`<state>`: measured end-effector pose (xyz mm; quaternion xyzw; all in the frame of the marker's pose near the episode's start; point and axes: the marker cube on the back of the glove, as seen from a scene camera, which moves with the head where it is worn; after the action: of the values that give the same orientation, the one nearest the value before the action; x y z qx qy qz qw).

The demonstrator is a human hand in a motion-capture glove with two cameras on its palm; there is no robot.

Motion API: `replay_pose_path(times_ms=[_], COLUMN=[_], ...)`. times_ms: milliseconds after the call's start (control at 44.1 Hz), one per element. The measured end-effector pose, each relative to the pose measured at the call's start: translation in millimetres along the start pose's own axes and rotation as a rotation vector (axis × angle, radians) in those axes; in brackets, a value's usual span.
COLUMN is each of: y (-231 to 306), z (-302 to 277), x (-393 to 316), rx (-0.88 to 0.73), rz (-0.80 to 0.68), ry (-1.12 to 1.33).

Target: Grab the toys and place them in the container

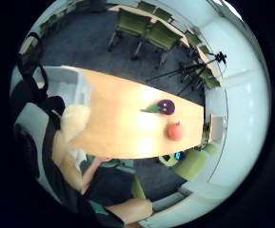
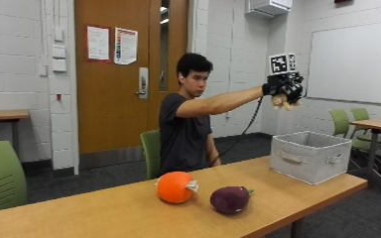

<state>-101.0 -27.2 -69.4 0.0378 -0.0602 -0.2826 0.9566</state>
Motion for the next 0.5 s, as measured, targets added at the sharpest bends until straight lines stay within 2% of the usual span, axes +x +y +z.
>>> replay_pose_path(times_ms=[68, 113, 181, 249, 317, 385, 499], y=[-38.7, -62.4, -83.4, -93.9, -105.3, -116.6, -111.4], z=[4.5, 9.3, 17.8, 25.9, 32.1, 35.5, 64.3], x=[-34.1, -58.2, -79.0, -63.5, -33.8, -43.6, -29.9], rx=[0.012, 0.021, 0.021, 0.020, 0.031, 0.040, -0.035], rz=[0.235, 0.315, 0.255, 0.200, 0.272, 0.318, 0.196], ry=[0.053, 0.076, 0.074, 0.045, -0.014, -0.128, 0.039])
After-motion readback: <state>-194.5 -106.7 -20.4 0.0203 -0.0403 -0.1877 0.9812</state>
